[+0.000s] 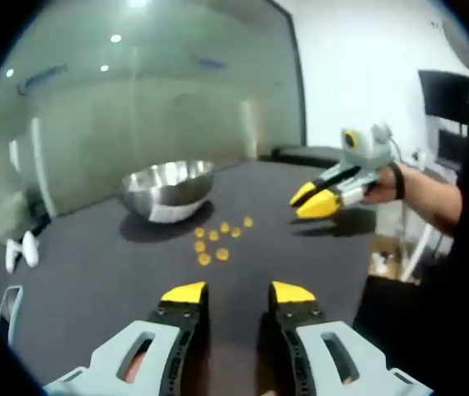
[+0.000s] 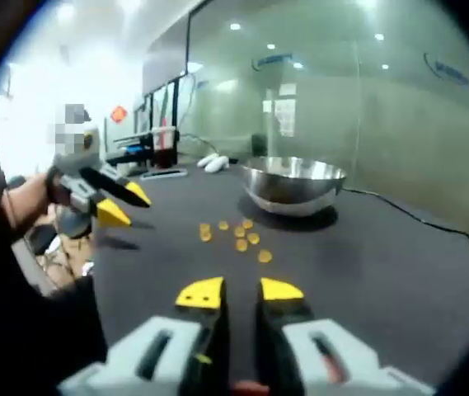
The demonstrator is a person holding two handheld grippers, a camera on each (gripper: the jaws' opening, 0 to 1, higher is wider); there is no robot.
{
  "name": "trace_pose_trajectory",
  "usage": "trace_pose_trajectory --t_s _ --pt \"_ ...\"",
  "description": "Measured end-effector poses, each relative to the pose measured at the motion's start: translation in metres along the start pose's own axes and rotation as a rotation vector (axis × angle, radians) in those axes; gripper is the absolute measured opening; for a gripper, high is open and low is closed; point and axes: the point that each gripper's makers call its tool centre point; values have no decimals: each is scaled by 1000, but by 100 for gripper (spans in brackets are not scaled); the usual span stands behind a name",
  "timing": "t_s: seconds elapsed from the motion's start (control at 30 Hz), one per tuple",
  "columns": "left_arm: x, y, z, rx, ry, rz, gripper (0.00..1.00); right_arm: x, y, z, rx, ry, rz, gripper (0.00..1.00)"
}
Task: Pick up the QQ candy scattered on the table and place it into the stainless steel bowl on the table
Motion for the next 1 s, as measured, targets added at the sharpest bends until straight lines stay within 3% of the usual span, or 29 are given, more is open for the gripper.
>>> trace_pose_trajectory --t_s 0.33,1.0 --pt "-3 -1 -1 1 -8 1 31 2 -1 -2 0 17 2 14" --pt "-4 -2 -2 -2 -7 -2 30 -3 -5 2 0 -6 -12 16"
Point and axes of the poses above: the point that each gripper's makers call its tool centre point, and the gripper's own axes: y roughly backward along the fingers, z roughly to its right, x roughly out of its top, and after that the axes turned 11 degrees about -z, right-handed
